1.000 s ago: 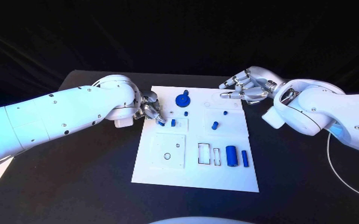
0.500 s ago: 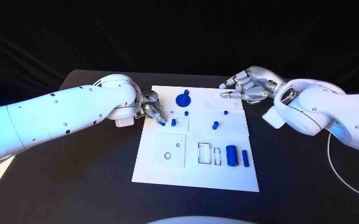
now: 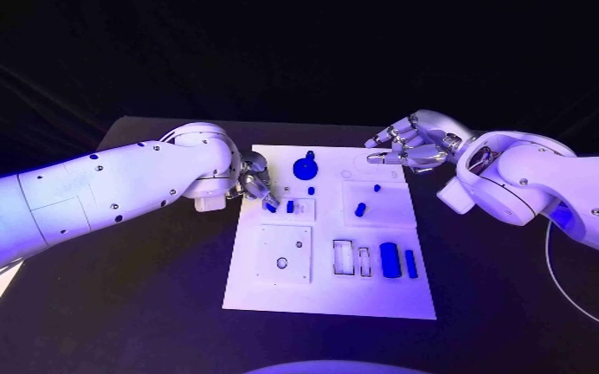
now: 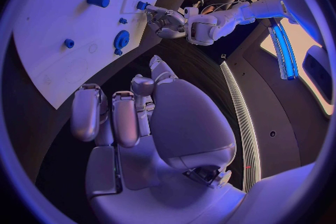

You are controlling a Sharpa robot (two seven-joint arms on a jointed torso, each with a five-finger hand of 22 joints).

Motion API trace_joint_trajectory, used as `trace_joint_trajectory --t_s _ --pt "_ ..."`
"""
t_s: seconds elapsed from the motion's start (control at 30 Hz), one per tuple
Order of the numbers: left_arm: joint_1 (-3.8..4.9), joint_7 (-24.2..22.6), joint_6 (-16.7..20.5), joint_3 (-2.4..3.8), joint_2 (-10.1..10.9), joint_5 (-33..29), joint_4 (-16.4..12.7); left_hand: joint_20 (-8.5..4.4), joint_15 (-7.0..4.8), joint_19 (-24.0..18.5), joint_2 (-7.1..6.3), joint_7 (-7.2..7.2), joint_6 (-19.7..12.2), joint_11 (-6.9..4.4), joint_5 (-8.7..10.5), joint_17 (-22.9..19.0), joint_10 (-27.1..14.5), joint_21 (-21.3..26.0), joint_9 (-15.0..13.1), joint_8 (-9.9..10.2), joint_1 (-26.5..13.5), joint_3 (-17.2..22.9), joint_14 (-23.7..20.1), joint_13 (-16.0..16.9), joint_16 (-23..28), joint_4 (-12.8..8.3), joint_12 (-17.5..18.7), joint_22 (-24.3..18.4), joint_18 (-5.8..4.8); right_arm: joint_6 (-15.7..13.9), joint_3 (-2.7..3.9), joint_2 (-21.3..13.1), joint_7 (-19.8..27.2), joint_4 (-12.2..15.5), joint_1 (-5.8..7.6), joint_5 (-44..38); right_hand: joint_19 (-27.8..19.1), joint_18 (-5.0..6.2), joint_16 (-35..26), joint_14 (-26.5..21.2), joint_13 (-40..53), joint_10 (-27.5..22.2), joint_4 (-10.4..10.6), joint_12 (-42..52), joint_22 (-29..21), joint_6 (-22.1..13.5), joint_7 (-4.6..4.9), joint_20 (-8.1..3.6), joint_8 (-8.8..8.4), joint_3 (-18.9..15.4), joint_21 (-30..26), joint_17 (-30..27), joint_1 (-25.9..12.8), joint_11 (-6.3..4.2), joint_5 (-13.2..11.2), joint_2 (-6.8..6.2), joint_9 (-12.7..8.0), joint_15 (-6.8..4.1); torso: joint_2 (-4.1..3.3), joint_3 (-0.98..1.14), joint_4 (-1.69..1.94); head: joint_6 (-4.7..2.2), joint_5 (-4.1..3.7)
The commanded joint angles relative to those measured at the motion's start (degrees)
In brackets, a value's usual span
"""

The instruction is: Assemble the parts on the task board

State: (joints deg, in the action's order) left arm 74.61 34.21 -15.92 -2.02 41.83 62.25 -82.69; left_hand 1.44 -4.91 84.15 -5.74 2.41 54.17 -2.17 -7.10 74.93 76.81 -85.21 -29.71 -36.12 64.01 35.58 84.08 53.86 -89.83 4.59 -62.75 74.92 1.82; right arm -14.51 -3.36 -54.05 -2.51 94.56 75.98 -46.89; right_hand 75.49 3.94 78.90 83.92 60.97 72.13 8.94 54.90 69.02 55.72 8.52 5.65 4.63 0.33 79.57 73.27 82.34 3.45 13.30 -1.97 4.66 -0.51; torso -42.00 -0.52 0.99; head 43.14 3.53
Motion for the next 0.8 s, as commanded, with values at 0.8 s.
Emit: trace_joint_trajectory --t_s 0.8 --pt "-0.32 2.3 0.0 -0.31 -1.2 0.0 0.8 -0.70 -0.69 4.5 -0.70 -1.29 2.7 -0.53 -0.11 15.1 1.6 -1.6 1.3 -0.1 -4.1 2.3 5.9 2.4 -0.2 -2.9 -1.8 11.9 -0.90 0.9 0.00 -0.1 0.2 0.1 -0.03 -0.1 -0.4 0.86 -0.4 2.3 -0.1 -0.3 0.1 0.0 -0.2 0.3 -0.01 -0.12 -0.18 0.1 -0.4 -0.2 -0.5 -0.09 0.3 0.23 0.0 -0.34 -0.01 -0.08 0.10 0.32 -0.25"
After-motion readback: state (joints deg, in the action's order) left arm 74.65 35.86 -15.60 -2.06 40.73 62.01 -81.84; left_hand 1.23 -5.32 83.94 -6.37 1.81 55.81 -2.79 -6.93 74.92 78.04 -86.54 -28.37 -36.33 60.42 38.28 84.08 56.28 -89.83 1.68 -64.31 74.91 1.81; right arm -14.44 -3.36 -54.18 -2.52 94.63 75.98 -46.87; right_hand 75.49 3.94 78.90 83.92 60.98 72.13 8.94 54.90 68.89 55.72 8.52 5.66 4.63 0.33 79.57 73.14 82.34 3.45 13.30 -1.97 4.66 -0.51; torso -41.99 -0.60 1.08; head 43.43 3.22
